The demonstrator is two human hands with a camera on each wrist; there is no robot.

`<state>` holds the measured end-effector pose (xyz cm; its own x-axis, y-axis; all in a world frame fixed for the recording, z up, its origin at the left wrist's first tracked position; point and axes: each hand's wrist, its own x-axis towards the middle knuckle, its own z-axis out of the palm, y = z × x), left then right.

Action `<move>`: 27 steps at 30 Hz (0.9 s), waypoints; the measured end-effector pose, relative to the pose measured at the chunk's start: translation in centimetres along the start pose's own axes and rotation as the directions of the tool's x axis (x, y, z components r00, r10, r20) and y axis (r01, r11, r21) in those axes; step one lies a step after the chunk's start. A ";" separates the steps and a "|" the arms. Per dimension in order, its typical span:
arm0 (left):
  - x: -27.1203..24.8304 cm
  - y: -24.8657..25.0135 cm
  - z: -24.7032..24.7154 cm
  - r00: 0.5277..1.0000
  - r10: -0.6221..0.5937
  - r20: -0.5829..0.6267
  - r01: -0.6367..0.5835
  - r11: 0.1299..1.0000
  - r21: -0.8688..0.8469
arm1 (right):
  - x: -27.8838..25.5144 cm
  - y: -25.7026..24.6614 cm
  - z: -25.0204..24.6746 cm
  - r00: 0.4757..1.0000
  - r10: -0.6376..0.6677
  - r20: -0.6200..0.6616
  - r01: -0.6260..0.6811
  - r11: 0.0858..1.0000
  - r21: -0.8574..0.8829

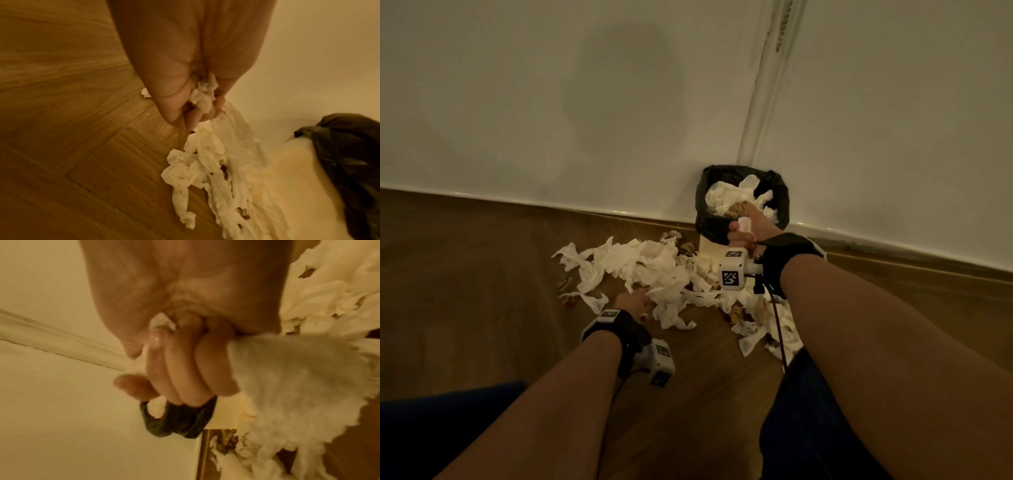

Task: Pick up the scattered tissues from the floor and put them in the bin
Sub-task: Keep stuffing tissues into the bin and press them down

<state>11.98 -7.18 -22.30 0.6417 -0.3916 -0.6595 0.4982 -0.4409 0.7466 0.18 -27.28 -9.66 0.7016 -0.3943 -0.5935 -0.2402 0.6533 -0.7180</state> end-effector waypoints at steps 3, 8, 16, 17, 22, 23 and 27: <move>-1.2 0.8 0.5 0.999 -0.040 0.021 0.044 0.960 -0.277 | -1.9 -2.0 0.9 0.985 -0.164 0.045 0.151 0.966 0.211; -3.3 3.4 1.5 0.990 0.065 0.125 -0.002 0.893 -0.451 | -5.9 -4.2 2.1 0.932 -0.362 -0.034 0.324 0.786 0.526; -7.7 9.1 4.0 0.956 0.204 0.212 0.004 0.713 -0.701 | -9.8 -4.0 1.9 0.950 -0.309 0.039 0.294 0.932 0.212; -8.4 9.7 4.4 0.950 0.219 0.221 -0.007 0.723 -0.691 | -10.1 -3.9 2.0 0.952 -0.301 0.061 0.283 0.936 0.207; -12.4 12.1 6.4 0.915 0.336 0.225 -0.080 0.695 -0.714 | -10.8 -3.5 1.9 0.959 -0.284 0.000 0.269 0.909 0.317; -13.1 12.5 6.7 0.913 0.344 0.219 -0.083 0.683 -0.725 | -10.8 -3.3 1.8 0.960 -0.273 -0.060 0.278 0.906 0.319; -15.2 14.0 7.2 0.873 0.388 0.297 0.003 0.603 -0.798 | -11.3 -3.4 1.7 0.952 -0.250 -0.179 0.300 0.885 0.356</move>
<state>4.95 -13.21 -2.44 0.5801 -0.7524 -0.3121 0.7678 0.3771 0.5180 -5.81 -23.95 0.05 0.6079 -0.6543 -0.4499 0.2364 0.6901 -0.6840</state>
